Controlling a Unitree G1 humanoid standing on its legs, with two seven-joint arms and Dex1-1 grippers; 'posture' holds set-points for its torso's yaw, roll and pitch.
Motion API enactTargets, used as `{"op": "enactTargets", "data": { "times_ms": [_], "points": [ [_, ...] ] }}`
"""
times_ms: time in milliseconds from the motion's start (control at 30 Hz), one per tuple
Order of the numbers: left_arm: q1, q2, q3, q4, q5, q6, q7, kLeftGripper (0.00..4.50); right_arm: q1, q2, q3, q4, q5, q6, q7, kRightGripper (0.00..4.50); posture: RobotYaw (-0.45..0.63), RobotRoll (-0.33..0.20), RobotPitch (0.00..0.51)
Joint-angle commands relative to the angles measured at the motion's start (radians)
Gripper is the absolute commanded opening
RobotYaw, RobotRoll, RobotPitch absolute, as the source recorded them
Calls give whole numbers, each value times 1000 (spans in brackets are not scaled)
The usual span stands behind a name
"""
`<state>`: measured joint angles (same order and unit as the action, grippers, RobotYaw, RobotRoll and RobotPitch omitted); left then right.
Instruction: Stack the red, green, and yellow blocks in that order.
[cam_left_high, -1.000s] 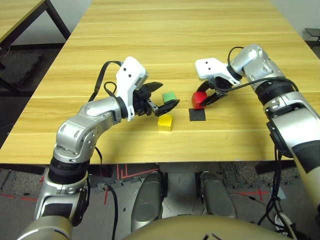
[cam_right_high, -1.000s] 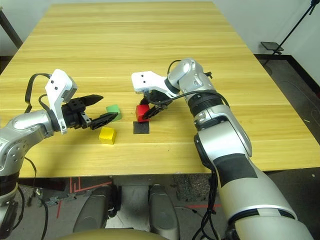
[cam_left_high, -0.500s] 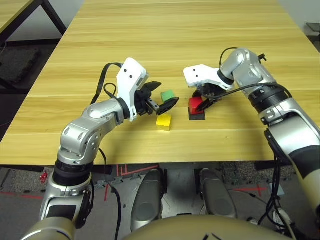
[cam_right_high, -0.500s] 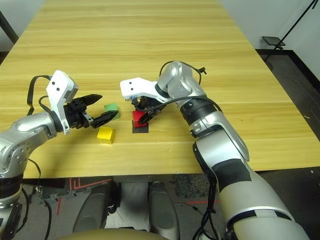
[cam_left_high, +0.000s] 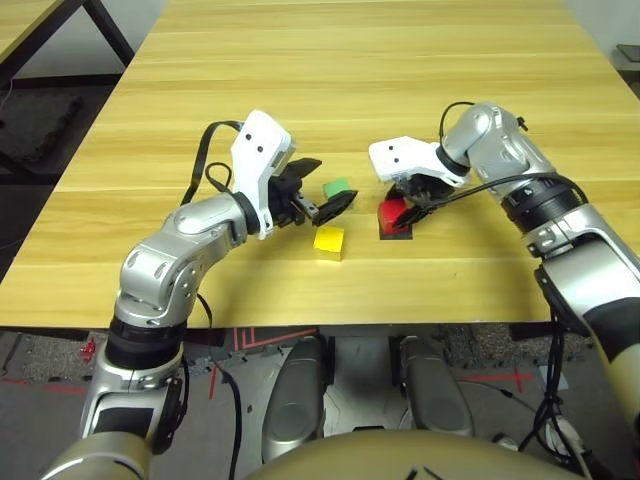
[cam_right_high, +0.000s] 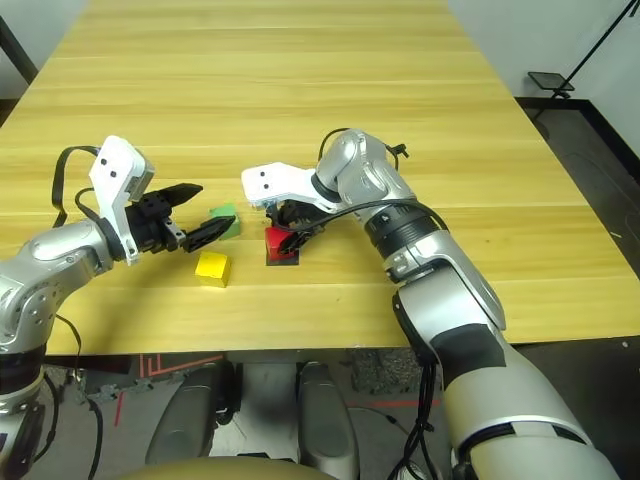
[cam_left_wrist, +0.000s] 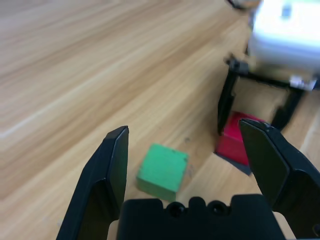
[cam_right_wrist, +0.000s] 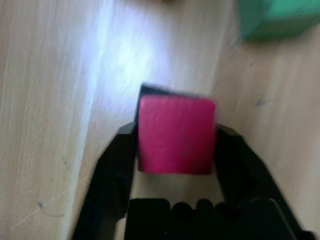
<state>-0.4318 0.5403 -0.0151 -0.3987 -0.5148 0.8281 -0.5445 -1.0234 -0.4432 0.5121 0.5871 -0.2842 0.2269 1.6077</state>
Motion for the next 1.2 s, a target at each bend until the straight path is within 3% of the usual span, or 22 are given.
{"op": "enactTargets", "data": {
  "times_ms": [33,67,200,300,467,667,933,1067,1200],
  "points": [
    [-32,28,-40,70,31,-31,-62,4500,23,-7,-23,-4,89,-1,4,4183,524,-254,153],
    [-46,37,-52,92,41,-43,-83,4500,17,-12,-42,2,118,0,5,4447,518,-250,150],
    [-102,64,-91,187,78,-92,-159,4500,-56,-46,-144,92,243,-22,7,4478,475,-224,134],
    [-152,80,-145,292,128,-147,-235,4500,-166,-153,-219,243,358,-92,7,4478,423,-203,127],
    [-194,91,-208,439,210,-227,-324,4500,-257,-258,-238,366,410,-152,7,4478,345,-180,113],
    [-226,53,-255,577,283,-295,-382,4500,-224,-317,-275,316,449,-106,7,4478,282,-154,107],
    [-248,7,-272,679,352,-352,-413,4500,-124,-312,-352,130,486,30,-8,4478,235,-124,104],
    [-253,-8,-273,705,377,-363,-420,3636,-80,-318,-385,54,494,87,-36,4500,218,-111,100],
    [-292,-28,-258,707,387,-379,-417,2216,-50,-325,-403,21,494,115,-64,4500,220,-99,98]
  ]
}}
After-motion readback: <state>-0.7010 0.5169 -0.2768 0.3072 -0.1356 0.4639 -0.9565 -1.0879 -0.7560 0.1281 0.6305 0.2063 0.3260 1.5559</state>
